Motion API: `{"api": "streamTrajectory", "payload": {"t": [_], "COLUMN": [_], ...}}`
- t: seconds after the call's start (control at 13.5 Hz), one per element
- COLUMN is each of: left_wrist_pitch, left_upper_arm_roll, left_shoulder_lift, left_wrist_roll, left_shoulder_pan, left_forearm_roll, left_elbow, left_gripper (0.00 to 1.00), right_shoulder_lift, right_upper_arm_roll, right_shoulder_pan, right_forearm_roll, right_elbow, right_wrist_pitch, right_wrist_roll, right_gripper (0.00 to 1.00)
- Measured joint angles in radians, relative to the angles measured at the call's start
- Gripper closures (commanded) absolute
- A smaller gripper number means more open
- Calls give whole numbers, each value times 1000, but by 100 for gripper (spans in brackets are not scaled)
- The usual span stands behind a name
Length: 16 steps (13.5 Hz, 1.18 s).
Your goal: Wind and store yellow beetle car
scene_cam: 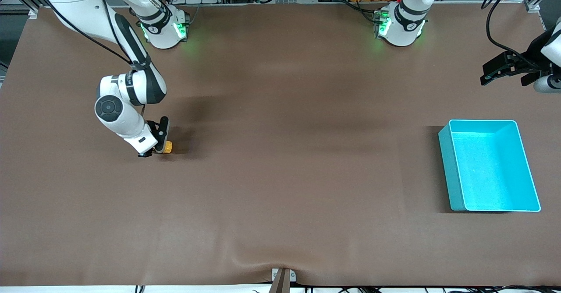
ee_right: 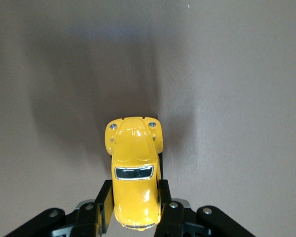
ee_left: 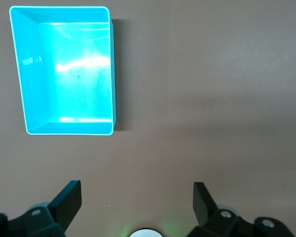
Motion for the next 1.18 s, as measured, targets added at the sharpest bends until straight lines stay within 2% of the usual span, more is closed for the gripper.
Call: {"api": "streamTrajectory", "payload": {"t": [1.18], "left_wrist_pitch": [0], "left_upper_arm_roll": [1], "left_shoulder_lift": [0], "left_wrist_roll": [0], "left_shoulder_pan": [3], "left_forearm_roll": [0], "left_elbow": [0], "left_gripper": [0], "right_shoulder_lift": [5], "right_upper_arm_roll": [-4], "right_shoulder_pan": [-245], "right_forearm_roll": [0], "right_elbow": [6], "right_wrist_pitch": [-2], "right_wrist_roll": [-235], "right_gripper": [75]}}
